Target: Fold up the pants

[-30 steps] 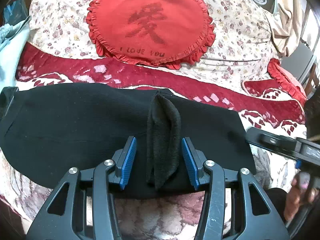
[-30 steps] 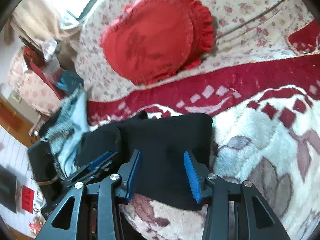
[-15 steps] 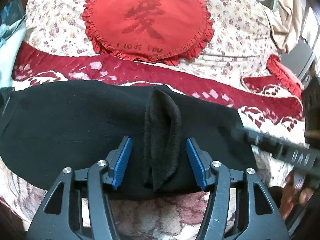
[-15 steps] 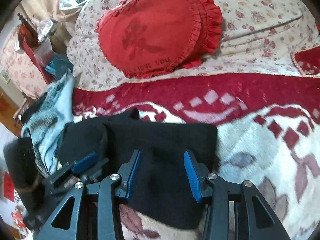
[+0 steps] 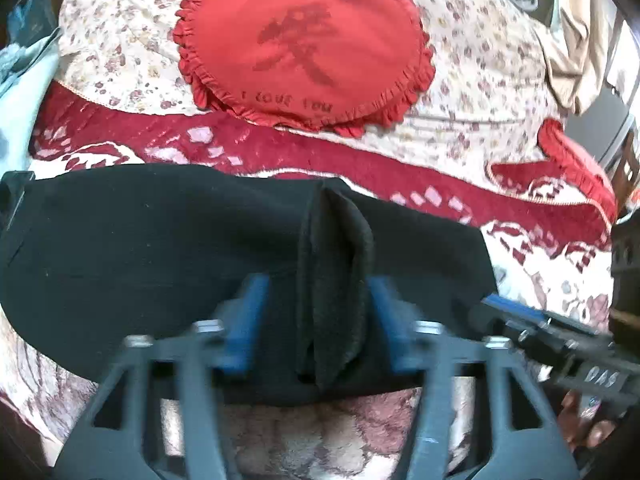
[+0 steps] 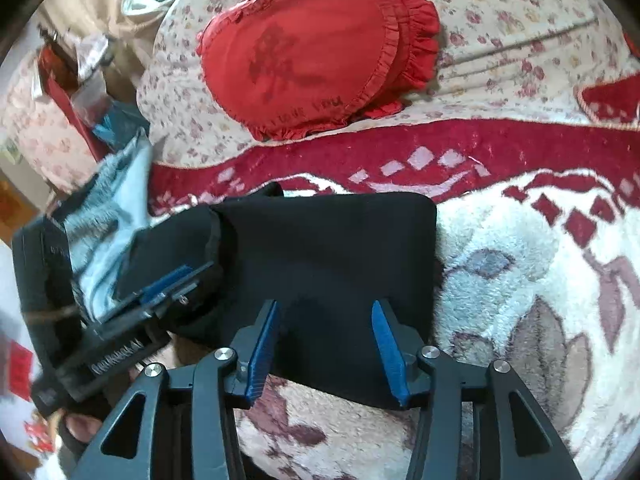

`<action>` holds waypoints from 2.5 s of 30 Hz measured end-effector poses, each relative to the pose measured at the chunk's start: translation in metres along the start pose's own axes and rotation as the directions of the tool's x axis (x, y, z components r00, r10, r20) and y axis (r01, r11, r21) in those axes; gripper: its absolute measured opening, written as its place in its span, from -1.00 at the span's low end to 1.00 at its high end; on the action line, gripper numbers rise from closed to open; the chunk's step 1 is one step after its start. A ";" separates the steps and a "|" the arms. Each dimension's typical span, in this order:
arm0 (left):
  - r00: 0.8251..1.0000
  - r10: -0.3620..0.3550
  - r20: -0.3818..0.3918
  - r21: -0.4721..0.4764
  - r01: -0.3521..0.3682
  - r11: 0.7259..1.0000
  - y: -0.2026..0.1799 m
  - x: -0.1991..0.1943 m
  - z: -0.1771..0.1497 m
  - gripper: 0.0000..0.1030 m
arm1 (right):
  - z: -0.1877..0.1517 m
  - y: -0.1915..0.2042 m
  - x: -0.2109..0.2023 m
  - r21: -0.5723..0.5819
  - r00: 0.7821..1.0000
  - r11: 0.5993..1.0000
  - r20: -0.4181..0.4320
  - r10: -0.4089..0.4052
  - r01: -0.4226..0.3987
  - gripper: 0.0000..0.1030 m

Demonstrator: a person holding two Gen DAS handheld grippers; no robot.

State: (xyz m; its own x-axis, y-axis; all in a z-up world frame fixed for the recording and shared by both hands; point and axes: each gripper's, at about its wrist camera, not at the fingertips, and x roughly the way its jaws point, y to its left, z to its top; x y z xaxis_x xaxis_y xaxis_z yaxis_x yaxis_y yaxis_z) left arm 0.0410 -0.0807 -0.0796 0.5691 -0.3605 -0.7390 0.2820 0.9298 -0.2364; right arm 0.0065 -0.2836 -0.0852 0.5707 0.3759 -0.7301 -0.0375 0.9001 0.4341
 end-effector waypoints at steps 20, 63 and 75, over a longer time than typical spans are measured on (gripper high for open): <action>0.999 -0.035 -0.006 -0.127 0.034 0.991 0.023 0.000 0.005 -0.36 | -0.003 0.038 0.017 -0.154 0.994 0.983 -0.032 -0.105 0.099 0.01; 0.988 0.123 0.096 -0.659 -0.030 0.751 0.212 -0.060 -0.033 -0.46 | 0.087 0.283 0.250 -0.579 0.920 0.747 -0.376 0.112 -0.328 -0.31; 0.969 0.075 0.235 -0.353 0.013 0.935 0.107 -0.114 0.004 -0.68 | 0.118 0.228 0.114 -0.440 0.913 0.801 -0.155 0.379 -0.407 -0.66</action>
State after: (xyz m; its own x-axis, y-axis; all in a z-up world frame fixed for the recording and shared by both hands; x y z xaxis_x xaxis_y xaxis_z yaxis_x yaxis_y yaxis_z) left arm 0.0097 0.0593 -0.0178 0.7540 -0.2972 -0.5858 -0.0014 0.8910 -0.4539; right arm 0.1601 -0.0618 -0.0072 0.3796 0.7179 -0.5835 -0.6229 0.6647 0.4125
